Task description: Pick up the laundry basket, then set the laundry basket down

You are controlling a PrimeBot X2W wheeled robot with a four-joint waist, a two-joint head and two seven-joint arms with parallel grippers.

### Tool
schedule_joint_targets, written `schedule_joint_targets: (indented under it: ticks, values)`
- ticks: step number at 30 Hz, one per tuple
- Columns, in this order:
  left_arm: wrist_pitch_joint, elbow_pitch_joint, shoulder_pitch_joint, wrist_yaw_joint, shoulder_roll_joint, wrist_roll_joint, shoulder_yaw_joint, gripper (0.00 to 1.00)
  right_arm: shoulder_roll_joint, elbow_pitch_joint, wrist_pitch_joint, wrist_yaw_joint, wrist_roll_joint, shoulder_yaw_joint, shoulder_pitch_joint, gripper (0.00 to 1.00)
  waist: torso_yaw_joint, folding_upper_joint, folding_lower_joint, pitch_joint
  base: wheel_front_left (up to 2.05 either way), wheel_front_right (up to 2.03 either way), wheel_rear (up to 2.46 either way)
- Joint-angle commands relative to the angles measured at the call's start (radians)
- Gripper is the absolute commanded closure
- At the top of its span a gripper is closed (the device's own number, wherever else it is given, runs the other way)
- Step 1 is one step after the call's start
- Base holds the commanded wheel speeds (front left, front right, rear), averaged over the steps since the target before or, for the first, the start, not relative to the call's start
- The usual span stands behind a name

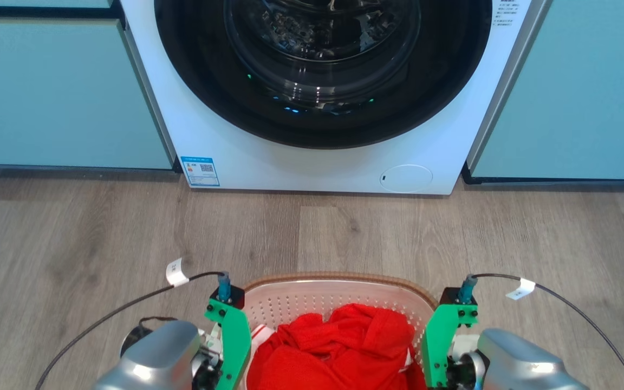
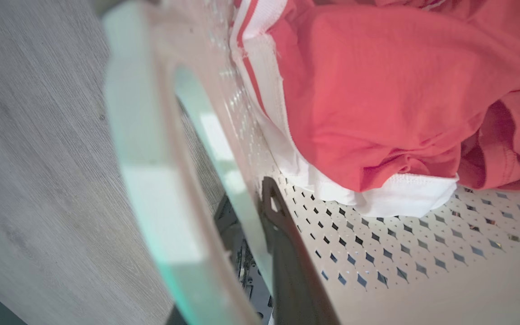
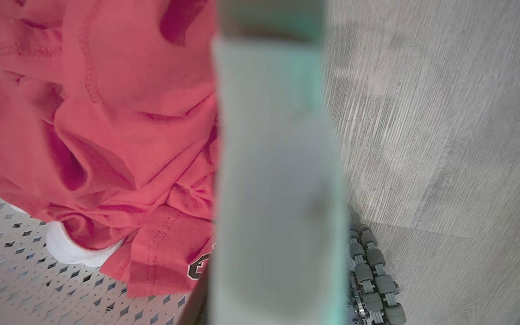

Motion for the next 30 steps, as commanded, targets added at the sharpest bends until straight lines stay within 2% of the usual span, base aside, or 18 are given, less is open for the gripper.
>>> schedule_joint_targets:
  ticks: [1,30]
  values:
    - [0.012,-0.027,-0.024,-0.008,0.019,0.009,-0.016,1.00,0.023,-0.051,-0.003,0.016,-0.002,0.019,-0.049,1.00,-0.001,-0.0001,0.0001,-0.003,0.00,0.00,0.00]
    - [0.040,-0.040,-0.037,-0.008,0.033,-0.016,-0.024,1.00,0.023,-0.029,-0.009,0.016,0.066,0.096,-0.095,1.00,-0.009,-0.0001,0.0001,-0.018,0.00,0.00,0.00]
